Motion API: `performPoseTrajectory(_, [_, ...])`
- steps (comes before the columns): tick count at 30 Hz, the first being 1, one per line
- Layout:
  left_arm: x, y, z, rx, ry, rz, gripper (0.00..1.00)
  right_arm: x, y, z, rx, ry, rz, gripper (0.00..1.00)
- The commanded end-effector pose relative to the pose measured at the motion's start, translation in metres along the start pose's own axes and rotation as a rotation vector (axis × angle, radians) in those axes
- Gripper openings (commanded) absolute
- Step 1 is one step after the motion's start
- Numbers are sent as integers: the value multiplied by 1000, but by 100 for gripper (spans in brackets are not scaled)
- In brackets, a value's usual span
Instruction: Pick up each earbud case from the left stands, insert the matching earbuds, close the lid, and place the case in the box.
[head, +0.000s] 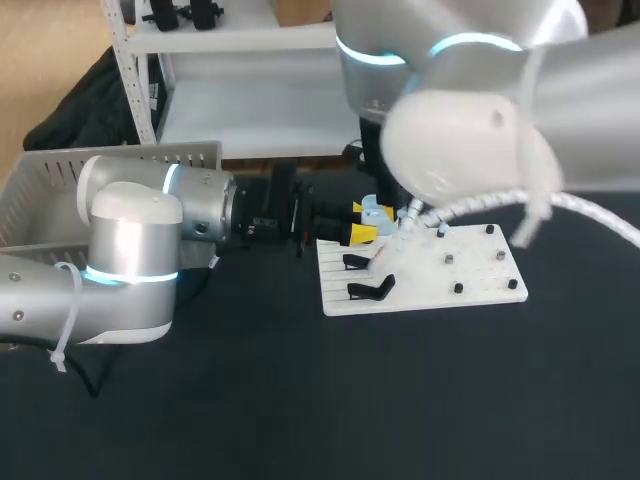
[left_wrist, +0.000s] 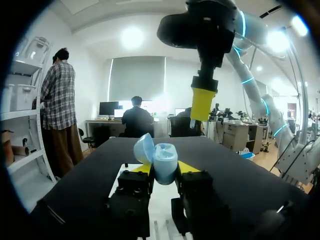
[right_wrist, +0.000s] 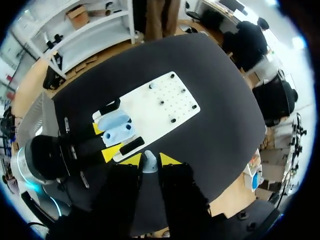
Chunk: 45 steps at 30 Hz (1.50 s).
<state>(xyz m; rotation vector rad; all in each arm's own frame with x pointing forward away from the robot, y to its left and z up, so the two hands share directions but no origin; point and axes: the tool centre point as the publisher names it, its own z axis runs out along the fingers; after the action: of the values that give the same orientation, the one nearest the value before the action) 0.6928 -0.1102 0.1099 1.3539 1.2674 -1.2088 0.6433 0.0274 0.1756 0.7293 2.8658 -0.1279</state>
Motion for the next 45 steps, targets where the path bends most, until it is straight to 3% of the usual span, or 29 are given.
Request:
performPoseTrajectory(1, [0,0,0,1,1,0,0,-4,16,1,93,39,-13,0])
performPoseTrajectory(13, [0,0,0,1,1,0,0,-4,16,1,93,39,-13,0])
performPoseTrajectory(25, [0,0,0,1,1,0,0,-13,23,6,105,38,120,0])
performPoseTrajectory(39, [0,0,0,1,1,0,0,-21,26,9,98,61,176,0])
performPoseTrajectory(45, [-5,-1,-1,2,-14,55,0,-18,23,6,101,70,178,0])
